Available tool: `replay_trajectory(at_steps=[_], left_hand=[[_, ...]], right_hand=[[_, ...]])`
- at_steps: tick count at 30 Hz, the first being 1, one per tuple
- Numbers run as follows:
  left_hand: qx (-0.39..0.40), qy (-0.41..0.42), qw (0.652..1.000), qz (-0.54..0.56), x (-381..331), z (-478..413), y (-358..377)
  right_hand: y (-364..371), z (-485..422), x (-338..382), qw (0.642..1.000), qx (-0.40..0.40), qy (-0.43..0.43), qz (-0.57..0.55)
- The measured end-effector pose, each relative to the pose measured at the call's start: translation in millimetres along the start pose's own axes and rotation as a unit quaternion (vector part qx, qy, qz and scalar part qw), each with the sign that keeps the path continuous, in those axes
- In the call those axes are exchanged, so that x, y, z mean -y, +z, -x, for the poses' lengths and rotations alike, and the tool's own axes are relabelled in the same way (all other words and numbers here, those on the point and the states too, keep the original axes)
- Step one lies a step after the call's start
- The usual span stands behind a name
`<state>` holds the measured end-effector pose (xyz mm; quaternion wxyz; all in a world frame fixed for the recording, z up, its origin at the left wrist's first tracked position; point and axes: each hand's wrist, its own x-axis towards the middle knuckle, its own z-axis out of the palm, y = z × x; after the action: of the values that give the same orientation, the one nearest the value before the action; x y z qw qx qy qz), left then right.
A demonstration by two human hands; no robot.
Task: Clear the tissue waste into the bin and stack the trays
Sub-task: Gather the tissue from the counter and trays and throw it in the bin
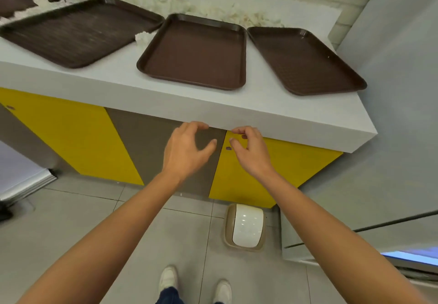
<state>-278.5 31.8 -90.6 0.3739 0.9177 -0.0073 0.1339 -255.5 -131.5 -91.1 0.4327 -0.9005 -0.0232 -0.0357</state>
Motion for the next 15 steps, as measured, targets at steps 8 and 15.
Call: replay_trajectory(at_steps=[8,15], left_hand=[[-0.020,-0.003,1.000,-0.021,49.5,-62.8,-71.7],[-0.032,0.008,0.999,-0.025,86.6,-118.9,-104.0]], right_hand=[[46.9,-48.8,69.7,0.998,0.001,-0.054,0.025],[78.4,-97.7,100.7,0.996,-0.006,-0.085,0.026]])
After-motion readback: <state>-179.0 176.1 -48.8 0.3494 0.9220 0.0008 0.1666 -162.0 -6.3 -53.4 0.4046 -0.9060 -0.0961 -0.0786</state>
